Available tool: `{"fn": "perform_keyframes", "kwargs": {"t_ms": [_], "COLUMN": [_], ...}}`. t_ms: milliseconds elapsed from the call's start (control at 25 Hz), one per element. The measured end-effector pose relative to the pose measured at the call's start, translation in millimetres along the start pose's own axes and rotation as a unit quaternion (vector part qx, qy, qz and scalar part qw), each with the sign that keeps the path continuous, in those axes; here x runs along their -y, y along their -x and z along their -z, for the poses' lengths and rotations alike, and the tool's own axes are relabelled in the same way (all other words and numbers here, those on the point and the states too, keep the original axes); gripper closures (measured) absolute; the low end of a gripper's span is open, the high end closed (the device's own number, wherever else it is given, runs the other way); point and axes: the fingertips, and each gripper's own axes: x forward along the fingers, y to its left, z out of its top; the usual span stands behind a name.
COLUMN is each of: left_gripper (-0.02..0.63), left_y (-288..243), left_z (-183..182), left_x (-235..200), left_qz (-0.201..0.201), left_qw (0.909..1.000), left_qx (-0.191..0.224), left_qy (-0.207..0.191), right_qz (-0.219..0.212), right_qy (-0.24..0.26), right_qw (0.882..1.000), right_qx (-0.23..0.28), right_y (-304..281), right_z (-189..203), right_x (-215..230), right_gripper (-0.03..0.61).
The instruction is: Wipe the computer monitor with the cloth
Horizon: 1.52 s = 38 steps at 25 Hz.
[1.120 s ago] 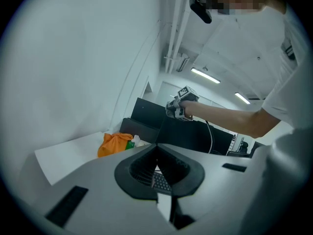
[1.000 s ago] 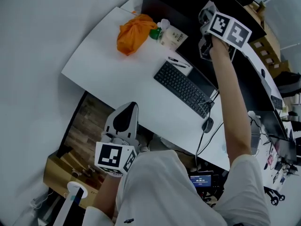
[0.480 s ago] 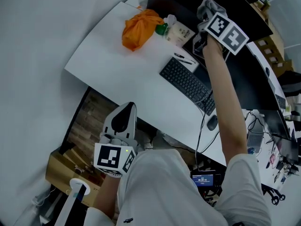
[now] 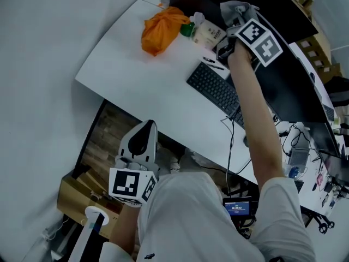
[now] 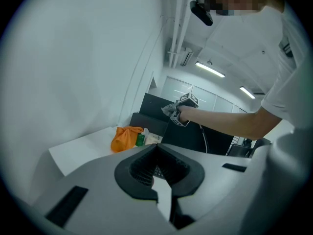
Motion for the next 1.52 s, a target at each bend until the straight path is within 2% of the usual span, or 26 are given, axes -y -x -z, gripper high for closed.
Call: {"fn": "perform_keyframes", "kwargs": {"t_ms": [400,1080,1520], "left_gripper": [0.595,0.595,0.595], "left_y": [6.8,1.2,-0.6], "left_z": [16.6,62.0,85.6], "left_x": [-2.2,-9.0,1.1], "left_qz": [-0.004,-0.006,-0.016], "left_qw": [0.9998,0.9975,0.9953], "left_qx": [-0.021,-0.07,-0.095], "left_qy": [-0.002,0.009,0.011], "right_qz": [0.012,0.051,0.065], "right_qy": [-0.055,-0.082,-0.106], "right_qw": [0.998,0.99,0.981], "right_qx": [-0.029,-0.098,-0.148], "right_y": [-10.6,-37.1,-34.0], "right_z": [46.6,156.5,219.4], "right_x": [25.9,88.9,133.4], "right_gripper": [0.561,0.56,0.56]}}
